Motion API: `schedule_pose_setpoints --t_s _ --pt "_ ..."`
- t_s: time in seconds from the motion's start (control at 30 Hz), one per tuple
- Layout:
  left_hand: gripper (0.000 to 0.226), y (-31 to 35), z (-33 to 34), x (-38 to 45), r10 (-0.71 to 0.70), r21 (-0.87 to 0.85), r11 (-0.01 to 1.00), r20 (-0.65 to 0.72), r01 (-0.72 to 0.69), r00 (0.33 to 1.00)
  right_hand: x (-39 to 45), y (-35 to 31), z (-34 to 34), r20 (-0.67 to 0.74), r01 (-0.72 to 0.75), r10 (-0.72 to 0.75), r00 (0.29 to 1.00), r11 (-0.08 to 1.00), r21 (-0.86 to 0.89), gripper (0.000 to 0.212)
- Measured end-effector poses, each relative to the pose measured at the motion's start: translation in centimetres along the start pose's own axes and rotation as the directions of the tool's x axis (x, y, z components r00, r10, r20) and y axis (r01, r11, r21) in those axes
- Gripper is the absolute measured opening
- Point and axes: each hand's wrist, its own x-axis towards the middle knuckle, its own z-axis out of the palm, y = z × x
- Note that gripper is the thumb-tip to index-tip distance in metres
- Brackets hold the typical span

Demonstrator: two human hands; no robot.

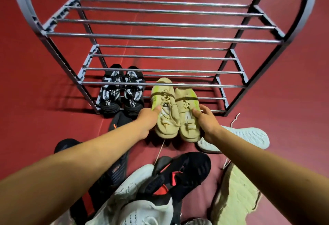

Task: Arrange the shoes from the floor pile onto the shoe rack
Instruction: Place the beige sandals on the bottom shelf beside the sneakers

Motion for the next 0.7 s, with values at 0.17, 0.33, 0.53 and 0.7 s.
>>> schedule_pose_setpoints --t_s 0.17,0.33,0.53,0.7 --pt "0.025 1.4 0.4 1.9 0.063 -0.005 0.998 -0.027 -0.063 0.998 4.0 -0.7 1.2 -0.082 0.019 -0.031 0.996 0.99 -0.138 0.073" --pt "0.021 2.4 0.2 4.1 0.092 0.039 0.995 -0.176 -0.087 0.98 5.9 -2.4 2.9 -0.098 0.054 -0.063 0.993 0.994 -0.095 0.029" --pt "0.015 3.2 -0.1 5.6 0.061 -0.054 0.996 -0.223 -0.075 0.973 7.9 -2.3 4.1 -0.22 0.107 -0.099 0.971 0.994 0.026 0.023" --pt "0.026 5.3 -0.8 6.0 0.035 -0.131 0.989 -0.231 -0.067 0.972 8.9 -4.2 5.4 -0.199 0.176 -0.173 0.965 0.984 -0.006 0.02"
